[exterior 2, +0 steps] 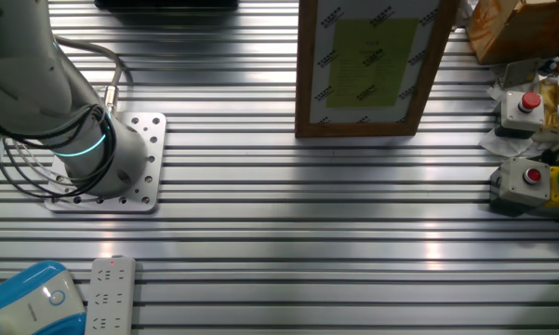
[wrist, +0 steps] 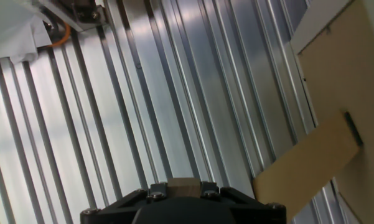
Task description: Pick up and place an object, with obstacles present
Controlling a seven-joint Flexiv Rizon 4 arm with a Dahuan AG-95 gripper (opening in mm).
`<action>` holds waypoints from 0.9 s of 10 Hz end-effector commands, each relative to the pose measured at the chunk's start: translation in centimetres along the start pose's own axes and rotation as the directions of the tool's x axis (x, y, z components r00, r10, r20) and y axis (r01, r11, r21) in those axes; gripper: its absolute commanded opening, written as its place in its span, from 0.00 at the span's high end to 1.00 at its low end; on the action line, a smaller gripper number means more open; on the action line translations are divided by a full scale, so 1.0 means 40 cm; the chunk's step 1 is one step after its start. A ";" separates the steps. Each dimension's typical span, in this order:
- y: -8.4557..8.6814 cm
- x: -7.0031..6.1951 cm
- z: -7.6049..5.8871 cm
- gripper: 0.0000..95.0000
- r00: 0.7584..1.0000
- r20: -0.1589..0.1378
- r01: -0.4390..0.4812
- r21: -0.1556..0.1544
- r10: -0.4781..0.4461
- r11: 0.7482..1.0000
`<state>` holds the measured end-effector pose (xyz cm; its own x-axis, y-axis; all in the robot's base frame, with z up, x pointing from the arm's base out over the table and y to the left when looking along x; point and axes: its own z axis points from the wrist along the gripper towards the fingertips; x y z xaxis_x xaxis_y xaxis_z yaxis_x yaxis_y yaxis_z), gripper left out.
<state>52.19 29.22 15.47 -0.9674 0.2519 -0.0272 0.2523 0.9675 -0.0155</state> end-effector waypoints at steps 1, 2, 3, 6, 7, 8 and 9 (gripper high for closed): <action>-0.005 0.009 0.031 1.00 1.000 0.018 0.001 0.012 -0.001 1.000; -0.003 0.015 0.056 1.00 1.000 0.026 0.000 0.016 0.000 1.000; -0.003 0.019 0.074 1.00 1.000 0.030 -0.001 0.017 0.000 1.000; -0.008 0.022 0.111 1.00 0.999 0.032 -0.001 0.008 0.001 1.000; -0.010 0.024 0.121 1.00 0.999 0.033 -0.001 0.009 0.001 1.000; -0.011 0.025 0.130 1.00 0.999 0.034 -0.001 0.004 0.001 1.000; -0.012 0.026 0.135 1.00 0.999 0.032 -0.001 0.002 0.001 1.000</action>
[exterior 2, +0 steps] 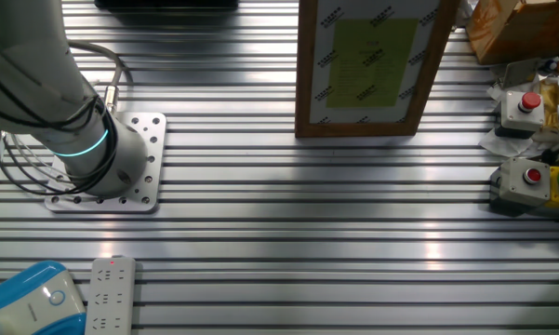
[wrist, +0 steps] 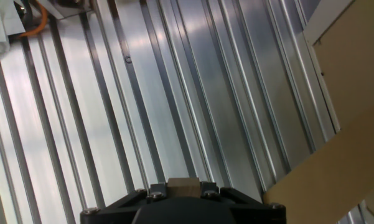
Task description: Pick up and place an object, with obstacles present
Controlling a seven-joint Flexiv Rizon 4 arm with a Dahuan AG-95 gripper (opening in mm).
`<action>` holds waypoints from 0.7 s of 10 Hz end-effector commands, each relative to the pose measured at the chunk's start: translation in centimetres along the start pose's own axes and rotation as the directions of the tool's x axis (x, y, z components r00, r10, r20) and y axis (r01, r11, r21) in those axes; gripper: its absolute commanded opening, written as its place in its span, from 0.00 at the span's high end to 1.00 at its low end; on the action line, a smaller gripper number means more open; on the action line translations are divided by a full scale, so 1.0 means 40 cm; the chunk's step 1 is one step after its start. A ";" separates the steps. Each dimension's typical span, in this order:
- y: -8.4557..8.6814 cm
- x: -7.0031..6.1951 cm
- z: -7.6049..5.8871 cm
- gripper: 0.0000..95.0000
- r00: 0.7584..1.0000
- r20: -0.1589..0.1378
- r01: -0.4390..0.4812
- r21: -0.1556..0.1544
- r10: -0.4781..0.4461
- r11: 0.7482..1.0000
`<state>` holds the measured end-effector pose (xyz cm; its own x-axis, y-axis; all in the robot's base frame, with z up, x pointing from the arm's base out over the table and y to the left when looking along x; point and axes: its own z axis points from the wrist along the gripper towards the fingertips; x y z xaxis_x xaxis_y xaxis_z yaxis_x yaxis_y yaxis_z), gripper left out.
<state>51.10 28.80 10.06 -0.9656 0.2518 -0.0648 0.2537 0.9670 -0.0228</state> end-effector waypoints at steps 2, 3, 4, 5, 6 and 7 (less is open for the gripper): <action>0.003 0.000 0.002 1.00 1.000 -0.011 -0.001 -0.015 0.000 1.000; 0.002 0.001 0.007 1.00 1.000 -0.011 -0.001 -0.021 0.001 1.000; 0.001 0.003 0.014 1.00 1.000 -0.008 -0.001 -0.024 0.001 1.000; 0.000 0.004 0.018 1.00 1.000 -0.012 -0.001 -0.025 0.001 1.000; 0.001 0.004 0.017 1.00 1.000 -0.013 -0.001 -0.028 0.001 1.000; 0.000 0.004 0.017 1.00 1.000 -0.015 -0.001 -0.027 0.001 1.000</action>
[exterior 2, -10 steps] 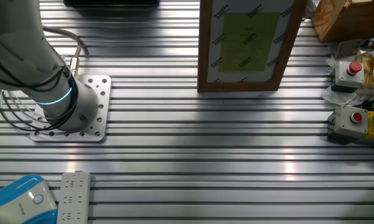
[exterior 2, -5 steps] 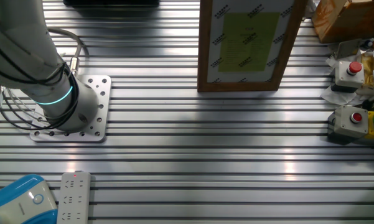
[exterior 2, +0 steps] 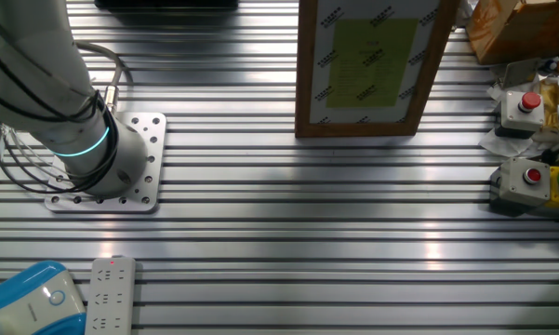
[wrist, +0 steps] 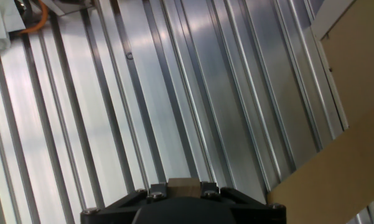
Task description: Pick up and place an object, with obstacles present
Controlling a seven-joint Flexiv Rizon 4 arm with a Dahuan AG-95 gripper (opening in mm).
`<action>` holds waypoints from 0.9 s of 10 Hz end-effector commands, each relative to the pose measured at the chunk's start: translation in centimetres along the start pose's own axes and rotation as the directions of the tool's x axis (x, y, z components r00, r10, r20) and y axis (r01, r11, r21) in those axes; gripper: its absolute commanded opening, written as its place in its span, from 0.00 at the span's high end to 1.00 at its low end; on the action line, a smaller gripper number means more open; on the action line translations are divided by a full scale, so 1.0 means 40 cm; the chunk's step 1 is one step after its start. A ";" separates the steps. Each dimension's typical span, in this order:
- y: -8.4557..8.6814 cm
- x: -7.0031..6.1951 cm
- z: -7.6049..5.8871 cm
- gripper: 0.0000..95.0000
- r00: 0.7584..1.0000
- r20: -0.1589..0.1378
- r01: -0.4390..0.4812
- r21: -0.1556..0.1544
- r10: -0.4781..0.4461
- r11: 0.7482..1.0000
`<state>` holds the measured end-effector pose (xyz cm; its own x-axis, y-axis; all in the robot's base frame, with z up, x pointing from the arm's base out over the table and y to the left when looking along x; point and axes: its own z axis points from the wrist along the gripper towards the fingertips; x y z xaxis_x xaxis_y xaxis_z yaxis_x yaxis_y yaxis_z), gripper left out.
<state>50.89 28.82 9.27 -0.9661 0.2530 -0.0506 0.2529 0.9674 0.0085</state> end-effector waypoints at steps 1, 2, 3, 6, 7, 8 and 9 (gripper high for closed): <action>0.001 -0.003 -0.002 1.00 1.000 0.000 0.000 0.004 0.000 1.000; 0.001 -0.002 -0.002 1.00 1.000 0.002 0.000 -0.003 0.000 1.000; 0.001 -0.002 -0.001 1.00 1.000 0.000 0.000 -0.006 0.000 1.000; 0.002 0.001 -0.001 1.00 1.000 -0.010 -0.002 -0.024 0.002 1.000; 0.002 0.002 0.000 0.80 1.000 -0.013 -0.002 -0.027 0.002 1.000; 0.003 0.003 0.000 0.80 1.000 -0.018 0.001 -0.038 -0.002 0.999; 0.004 0.003 0.000 0.60 1.000 -0.020 0.009 -0.042 -0.010 0.999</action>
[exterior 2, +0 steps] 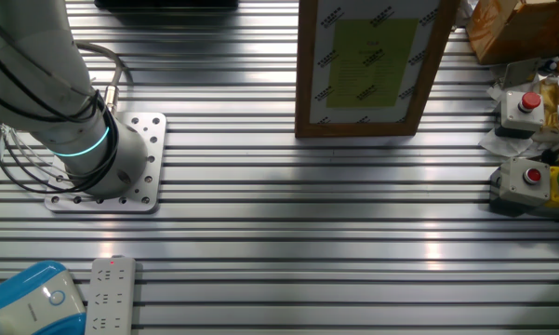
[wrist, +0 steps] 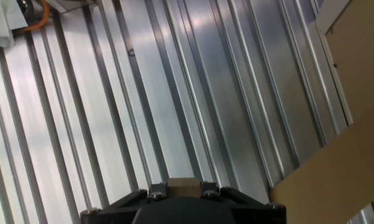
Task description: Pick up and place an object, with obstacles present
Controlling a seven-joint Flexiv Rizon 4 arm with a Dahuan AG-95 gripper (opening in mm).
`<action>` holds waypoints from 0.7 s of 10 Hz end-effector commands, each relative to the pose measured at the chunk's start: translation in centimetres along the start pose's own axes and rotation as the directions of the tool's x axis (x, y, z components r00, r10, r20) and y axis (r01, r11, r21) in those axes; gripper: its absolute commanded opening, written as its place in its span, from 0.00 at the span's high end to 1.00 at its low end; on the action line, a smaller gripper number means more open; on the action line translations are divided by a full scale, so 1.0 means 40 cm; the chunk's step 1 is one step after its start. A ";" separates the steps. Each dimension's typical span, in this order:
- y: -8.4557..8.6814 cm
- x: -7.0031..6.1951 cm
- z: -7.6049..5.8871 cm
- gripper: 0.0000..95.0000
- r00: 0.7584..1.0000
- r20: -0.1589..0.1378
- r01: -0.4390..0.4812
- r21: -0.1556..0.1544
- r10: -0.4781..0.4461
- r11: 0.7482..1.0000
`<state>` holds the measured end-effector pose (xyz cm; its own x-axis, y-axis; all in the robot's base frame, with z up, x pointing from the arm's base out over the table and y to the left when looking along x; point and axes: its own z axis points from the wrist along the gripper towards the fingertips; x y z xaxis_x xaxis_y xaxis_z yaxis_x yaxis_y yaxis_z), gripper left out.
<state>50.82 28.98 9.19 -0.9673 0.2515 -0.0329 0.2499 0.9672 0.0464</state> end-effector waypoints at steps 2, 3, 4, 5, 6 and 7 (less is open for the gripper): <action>0.001 0.001 -0.002 0.40 1.000 -0.007 0.021 -0.021 -0.021 1.000; 0.001 0.001 -0.002 0.40 1.000 -0.009 0.021 -0.027 -0.021 0.999; 0.001 0.001 -0.002 0.40 1.000 -0.009 0.021 -0.025 -0.021 0.999; 0.001 0.001 -0.002 0.40 1.000 -0.009 0.016 -0.025 -0.016 1.000; 0.001 0.001 -0.002 0.40 1.000 -0.009 0.006 -0.023 -0.006 1.000; 0.001 0.002 -0.002 0.60 1.000 -0.009 -0.005 -0.019 0.005 1.000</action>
<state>50.77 29.05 9.26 -0.9669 0.2543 -0.0224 0.2524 0.9653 0.0667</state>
